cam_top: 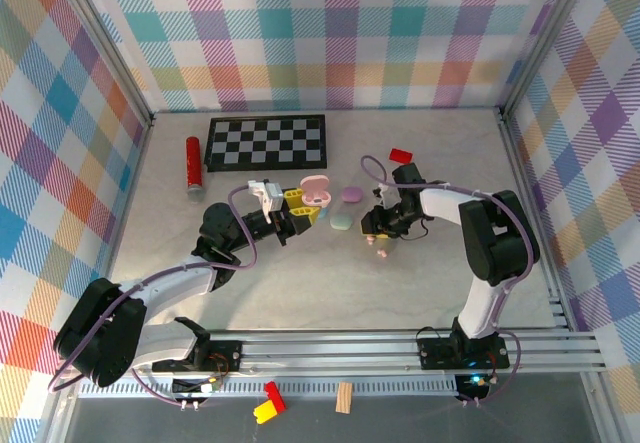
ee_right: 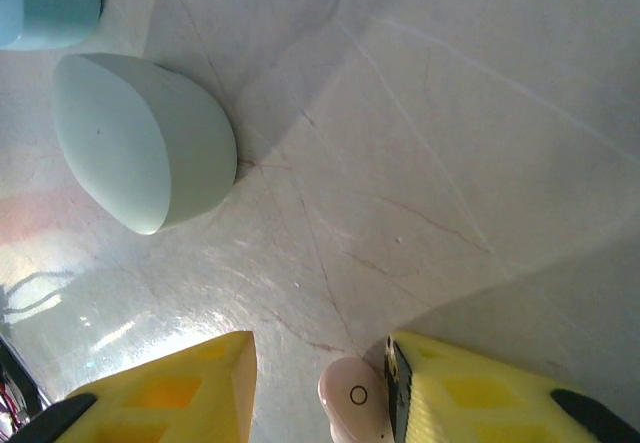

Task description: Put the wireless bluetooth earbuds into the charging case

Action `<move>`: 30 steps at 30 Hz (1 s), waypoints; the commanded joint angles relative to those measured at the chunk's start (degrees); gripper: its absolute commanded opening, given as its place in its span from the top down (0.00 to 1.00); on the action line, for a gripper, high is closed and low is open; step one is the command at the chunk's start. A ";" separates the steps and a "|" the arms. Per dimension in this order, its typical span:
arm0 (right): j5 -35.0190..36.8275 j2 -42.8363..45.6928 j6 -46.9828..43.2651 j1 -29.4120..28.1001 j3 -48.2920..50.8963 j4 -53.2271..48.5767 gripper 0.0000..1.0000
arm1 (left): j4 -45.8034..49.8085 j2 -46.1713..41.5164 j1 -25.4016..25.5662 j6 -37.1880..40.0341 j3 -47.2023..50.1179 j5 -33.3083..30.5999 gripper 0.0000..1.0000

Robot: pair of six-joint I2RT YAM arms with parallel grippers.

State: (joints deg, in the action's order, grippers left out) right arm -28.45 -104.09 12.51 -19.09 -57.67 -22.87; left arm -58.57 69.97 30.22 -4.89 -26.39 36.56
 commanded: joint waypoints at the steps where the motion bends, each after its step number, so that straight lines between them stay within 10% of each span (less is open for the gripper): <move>1: -0.82 2.05 -1.64 -0.35 1.59 -2.68 0.62 | -1.64 -1.41 -0.51 0.75 0.63 0.80 0.66; 30: -1.35 -0.32 -1.13 -1.55 0.99 -2.31 0.76 | -0.41 -1.97 -0.51 1.61 0.73 0.79 0.66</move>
State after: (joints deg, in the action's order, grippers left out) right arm -29.17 -103.46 12.36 -20.23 -56.60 -24.51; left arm -58.13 68.97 30.22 -4.45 -26.37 36.56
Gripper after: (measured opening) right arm 0.244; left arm 0.344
